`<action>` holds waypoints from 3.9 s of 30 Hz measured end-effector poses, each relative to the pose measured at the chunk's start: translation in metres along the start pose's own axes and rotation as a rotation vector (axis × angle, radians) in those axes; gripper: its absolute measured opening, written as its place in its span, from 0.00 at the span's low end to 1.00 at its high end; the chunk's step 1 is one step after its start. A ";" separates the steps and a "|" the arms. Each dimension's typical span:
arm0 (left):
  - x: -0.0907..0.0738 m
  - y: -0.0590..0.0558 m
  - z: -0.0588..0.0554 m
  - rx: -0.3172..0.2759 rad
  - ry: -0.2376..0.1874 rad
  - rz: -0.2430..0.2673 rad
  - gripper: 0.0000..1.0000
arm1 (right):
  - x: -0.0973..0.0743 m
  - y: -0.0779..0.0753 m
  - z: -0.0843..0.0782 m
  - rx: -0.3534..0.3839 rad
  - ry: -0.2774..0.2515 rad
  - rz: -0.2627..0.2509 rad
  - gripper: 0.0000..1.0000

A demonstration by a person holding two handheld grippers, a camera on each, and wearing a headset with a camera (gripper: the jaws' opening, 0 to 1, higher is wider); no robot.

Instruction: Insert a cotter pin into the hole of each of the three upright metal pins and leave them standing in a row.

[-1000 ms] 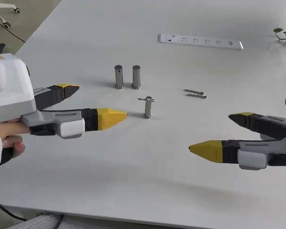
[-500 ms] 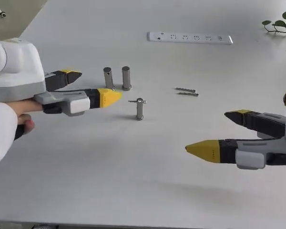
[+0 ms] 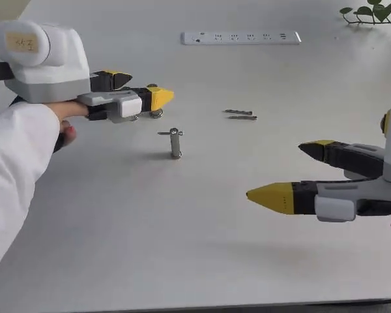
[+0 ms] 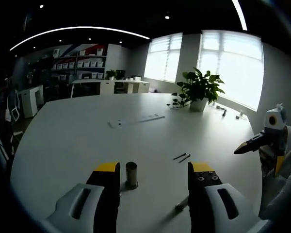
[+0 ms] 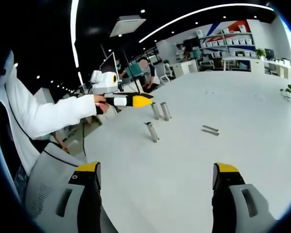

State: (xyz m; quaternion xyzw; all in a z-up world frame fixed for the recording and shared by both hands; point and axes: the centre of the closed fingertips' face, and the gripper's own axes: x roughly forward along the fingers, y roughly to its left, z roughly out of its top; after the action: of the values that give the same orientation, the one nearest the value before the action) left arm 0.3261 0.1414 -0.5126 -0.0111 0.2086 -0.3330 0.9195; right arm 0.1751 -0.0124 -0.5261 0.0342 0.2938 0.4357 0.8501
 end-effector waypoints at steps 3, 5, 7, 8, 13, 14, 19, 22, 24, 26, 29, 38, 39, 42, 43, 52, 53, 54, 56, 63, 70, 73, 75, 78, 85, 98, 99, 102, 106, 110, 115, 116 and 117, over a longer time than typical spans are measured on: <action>0.012 0.003 -0.008 -0.004 0.032 0.006 0.55 | 0.001 0.000 0.001 0.002 -0.012 0.006 0.93; 0.018 0.005 -0.016 0.017 0.059 0.009 0.55 | 0.001 0.001 0.004 0.014 -0.035 0.015 0.92; 0.023 0.008 -0.021 0.039 0.081 0.025 0.55 | 0.001 0.001 0.005 0.017 -0.039 0.015 0.92; 0.025 0.009 -0.022 0.040 0.083 0.033 0.54 | 0.001 0.001 0.005 0.016 -0.038 0.015 0.92; 0.032 0.005 -0.017 0.076 0.073 0.035 0.52 | 0.002 -0.002 0.001 0.022 -0.030 0.014 0.92; 0.034 0.004 -0.018 0.086 0.079 0.035 0.52 | 0.003 -0.004 -0.002 0.031 -0.023 0.011 0.92; 0.041 0.007 -0.019 0.100 0.087 0.058 0.51 | 0.003 -0.002 -0.005 0.043 -0.024 0.016 0.92; 0.043 0.009 -0.020 0.105 0.094 0.068 0.49 | 0.003 -0.003 -0.005 0.046 -0.027 0.015 0.92; 0.045 0.012 -0.021 0.117 0.106 0.080 0.47 | 0.002 -0.004 -0.004 0.050 -0.033 0.014 0.91; 0.045 0.014 -0.022 0.126 0.116 0.087 0.44 | 0.002 -0.004 -0.004 0.051 -0.035 0.013 0.91; 0.046 0.019 -0.025 0.147 0.140 0.102 0.40 | 0.001 -0.005 -0.006 0.056 -0.035 0.011 0.91; 0.051 0.027 -0.030 0.181 0.180 0.134 0.31 | 0.000 -0.002 -0.007 0.051 -0.038 0.022 0.90; 0.050 0.028 -0.030 0.184 0.185 0.140 0.30 | 0.000 -0.001 -0.007 0.051 -0.038 0.022 0.90; 0.051 0.032 -0.032 0.198 0.205 0.155 0.23 | -0.001 -0.002 -0.007 0.053 -0.042 0.020 0.89; 0.051 0.033 -0.033 0.203 0.212 0.160 0.21 | -0.001 -0.002 -0.007 0.053 -0.042 0.019 0.89; 0.054 0.036 -0.036 0.229 0.251 0.170 0.16 | -0.001 -0.003 -0.009 0.059 -0.038 0.019 0.88; 0.054 0.035 -0.037 0.225 0.258 0.168 0.15 | -0.001 -0.003 -0.009 0.060 -0.038 0.022 0.87; 0.054 0.035 -0.038 0.222 0.261 0.166 0.15 | -0.001 -0.003 -0.009 0.061 -0.038 0.022 0.87; 0.056 0.035 -0.039 0.223 0.269 0.162 0.15 | -0.001 -0.004 -0.008 0.063 -0.039 0.015 0.88; 0.059 0.036 -0.041 0.241 0.282 0.162 0.15 | -0.002 -0.008 -0.007 0.069 -0.044 0.012 0.87; 0.060 0.035 -0.041 0.189 0.274 0.167 0.13 | -0.001 -0.007 -0.007 0.068 -0.042 0.018 0.87; 0.060 0.033 -0.039 0.191 0.268 0.175 0.12 | 0.000 -0.006 -0.006 0.072 -0.049 0.020 0.88; 0.061 0.034 -0.038 0.216 0.268 0.188 0.12 | 0.000 -0.005 -0.006 0.072 -0.047 0.022 0.88; 0.060 0.037 -0.038 0.185 0.263 0.208 0.12 | 0.000 -0.004 -0.006 0.070 -0.048 0.024 0.88; 0.054 0.039 -0.027 0.090 0.234 0.241 0.12 | -0.001 -0.006 -0.006 0.071 -0.050 0.020 0.89; 0.027 0.008 0.021 0.083 0.172 0.160 0.12 | -0.003 -0.006 -0.005 0.067 -0.056 0.012 0.89; 0.025 0.001 0.024 0.083 0.169 0.146 0.12 | -0.004 -0.005 -0.005 0.065 -0.056 0.012 0.89; 0.015 -0.020 0.032 0.090 0.160 0.119 0.12 | -0.004 -0.005 -0.004 0.064 -0.058 0.014 0.89; 0.009 -0.045 0.040 0.104 0.152 0.071 0.12 | -0.004 -0.004 -0.003 0.062 -0.061 0.020 0.89; 0.002 -0.067 0.045 0.112 0.147 0.044 0.12 | -0.005 -0.003 -0.002 0.059 -0.061 0.024 0.89; -0.002 -0.082 0.047 0.136 0.149 0.006 0.12 | -0.005 -0.004 -0.003 0.060 -0.059 0.024 0.89; -0.005 -0.086 0.047 0.138 0.150 0.000 0.12 | -0.005 -0.004 -0.003 0.061 -0.060 0.024 0.88; -0.008 -0.091 0.046 0.139 0.150 -0.004 0.12 | -0.005 -0.003 -0.002 0.059 -0.062 0.025 0.88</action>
State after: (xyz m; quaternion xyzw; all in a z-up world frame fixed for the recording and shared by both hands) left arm 0.2837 0.0702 -0.4535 0.0773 0.2532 -0.3484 0.8992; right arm 0.1739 -0.0189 -0.5265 0.0766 0.2796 0.4361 0.8519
